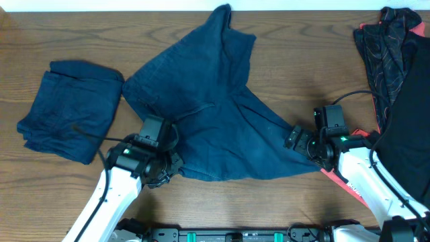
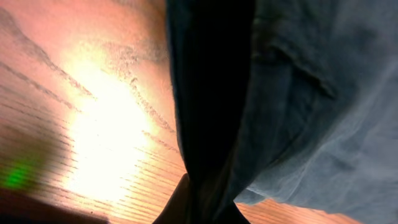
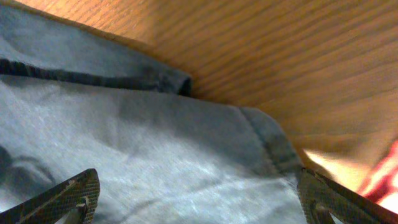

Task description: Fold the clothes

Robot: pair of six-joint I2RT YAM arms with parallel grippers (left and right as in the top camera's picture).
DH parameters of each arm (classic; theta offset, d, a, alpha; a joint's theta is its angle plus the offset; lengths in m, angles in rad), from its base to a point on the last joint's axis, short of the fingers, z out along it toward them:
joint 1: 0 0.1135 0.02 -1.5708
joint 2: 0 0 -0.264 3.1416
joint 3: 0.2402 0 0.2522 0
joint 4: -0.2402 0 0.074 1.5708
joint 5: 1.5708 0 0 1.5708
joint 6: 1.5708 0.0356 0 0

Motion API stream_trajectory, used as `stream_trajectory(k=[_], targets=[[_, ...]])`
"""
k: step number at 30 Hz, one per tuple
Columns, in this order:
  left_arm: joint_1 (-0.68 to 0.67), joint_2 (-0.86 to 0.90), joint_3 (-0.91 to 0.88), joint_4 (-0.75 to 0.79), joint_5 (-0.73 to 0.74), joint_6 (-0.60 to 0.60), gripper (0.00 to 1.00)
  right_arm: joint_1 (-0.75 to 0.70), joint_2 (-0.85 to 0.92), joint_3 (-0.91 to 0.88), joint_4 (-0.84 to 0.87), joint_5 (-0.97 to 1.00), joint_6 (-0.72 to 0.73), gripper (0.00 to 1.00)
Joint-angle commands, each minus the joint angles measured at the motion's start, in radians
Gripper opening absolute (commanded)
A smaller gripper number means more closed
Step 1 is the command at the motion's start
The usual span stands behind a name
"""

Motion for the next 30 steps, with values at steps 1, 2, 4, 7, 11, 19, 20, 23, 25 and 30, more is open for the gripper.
stream_trajectory(k=[1, 2, 4, 7, 11, 19, 20, 23, 25, 30], targets=[[0.005, -0.039, -0.008, -0.017, -0.042, 0.017, 0.06, -0.008, 0.032, -0.006, 0.003, -0.078, 0.077, 0.99], [0.005, -0.042, -0.008, -0.022, -0.042, 0.017, 0.06, -0.008, 0.038, -0.008, 0.002, -0.104, 0.080, 0.99], [0.005, -0.043, -0.008, -0.032, -0.042, 0.021, 0.06, -0.008, 0.043, -0.015, -0.004, -0.163, 0.083, 0.99], [0.005, -0.043, -0.008, -0.037, -0.043, 0.033, 0.06, -0.009, 0.042, -0.032, -0.043, -0.185, 0.141, 0.99], [0.005, -0.043, -0.008, -0.041, -0.058, 0.039, 0.06, -0.018, 0.042, -0.061, -0.064, -0.210, 0.166, 0.99], [0.005, -0.043, -0.008, -0.047, -0.065, 0.044, 0.06, -0.070, 0.042, -0.075, -0.129, -0.183, 0.166, 0.99], [0.005, -0.043, -0.008, -0.047, -0.065, 0.044, 0.06, -0.079, 0.042, -0.077, -0.128, -0.178, 0.166, 0.99], [0.005, -0.043, -0.008, -0.051, -0.065, 0.051, 0.06, -0.105, 0.042, -0.084, -0.131, -0.179, 0.167, 0.99], [0.005, -0.043, -0.008, -0.055, -0.068, 0.051, 0.06, -0.120, 0.041, -0.086, -0.144, -0.211, 0.153, 0.99], [0.005, -0.043, -0.008, -0.054, -0.069, 0.051, 0.06, -0.157, 0.012, -0.085, -0.176, -0.358, 0.076, 0.99]])
